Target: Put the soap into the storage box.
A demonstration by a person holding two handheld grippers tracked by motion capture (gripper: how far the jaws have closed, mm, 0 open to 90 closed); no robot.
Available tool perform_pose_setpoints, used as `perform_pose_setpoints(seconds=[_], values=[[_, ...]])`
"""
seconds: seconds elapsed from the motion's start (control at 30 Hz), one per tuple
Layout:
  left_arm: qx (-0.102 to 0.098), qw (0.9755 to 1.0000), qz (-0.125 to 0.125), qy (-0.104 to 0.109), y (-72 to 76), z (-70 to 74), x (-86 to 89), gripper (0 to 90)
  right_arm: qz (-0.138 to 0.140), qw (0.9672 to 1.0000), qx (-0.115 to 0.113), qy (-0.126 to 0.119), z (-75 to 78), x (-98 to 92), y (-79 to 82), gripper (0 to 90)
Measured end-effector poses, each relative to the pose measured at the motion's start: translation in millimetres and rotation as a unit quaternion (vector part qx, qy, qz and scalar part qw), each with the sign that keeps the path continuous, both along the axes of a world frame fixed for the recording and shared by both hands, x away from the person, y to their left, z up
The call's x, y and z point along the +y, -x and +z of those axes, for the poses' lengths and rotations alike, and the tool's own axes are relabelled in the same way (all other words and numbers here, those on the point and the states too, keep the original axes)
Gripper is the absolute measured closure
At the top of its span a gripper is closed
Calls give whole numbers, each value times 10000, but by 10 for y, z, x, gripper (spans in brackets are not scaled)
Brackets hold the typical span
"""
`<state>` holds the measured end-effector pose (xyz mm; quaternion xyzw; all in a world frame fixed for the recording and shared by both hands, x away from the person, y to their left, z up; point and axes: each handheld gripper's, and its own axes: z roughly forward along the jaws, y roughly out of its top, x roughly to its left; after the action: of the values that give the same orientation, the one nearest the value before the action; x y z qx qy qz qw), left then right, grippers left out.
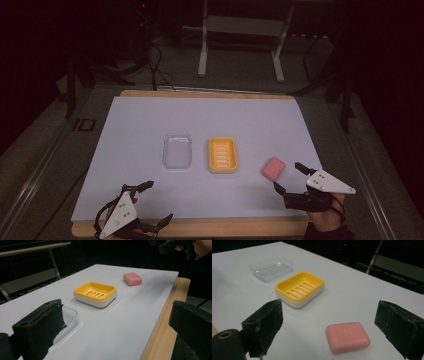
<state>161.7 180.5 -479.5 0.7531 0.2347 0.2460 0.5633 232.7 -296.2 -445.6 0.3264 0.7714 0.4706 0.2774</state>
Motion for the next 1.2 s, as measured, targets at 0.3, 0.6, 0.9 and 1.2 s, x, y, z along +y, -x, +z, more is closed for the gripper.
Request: perform_pose_setpoints(seconds=[0.3,0.6,0.9,1.2], values=[[-30,10000,-38,-41,8,-1,-16,5,21,9966,-810,-122,-17,37,25,90],[-33,10000,-63,-40,12,1,-21,5,283,9985,-429,212,-42,39,-71,90],[-38,9999,-94,-29,14,1,-28,5,117,9993,95,339,-116,76,-144,90],[-79,9999,-52,60,36,26,-40,5,-434,9945,790,525,-132,116,-155,91]])
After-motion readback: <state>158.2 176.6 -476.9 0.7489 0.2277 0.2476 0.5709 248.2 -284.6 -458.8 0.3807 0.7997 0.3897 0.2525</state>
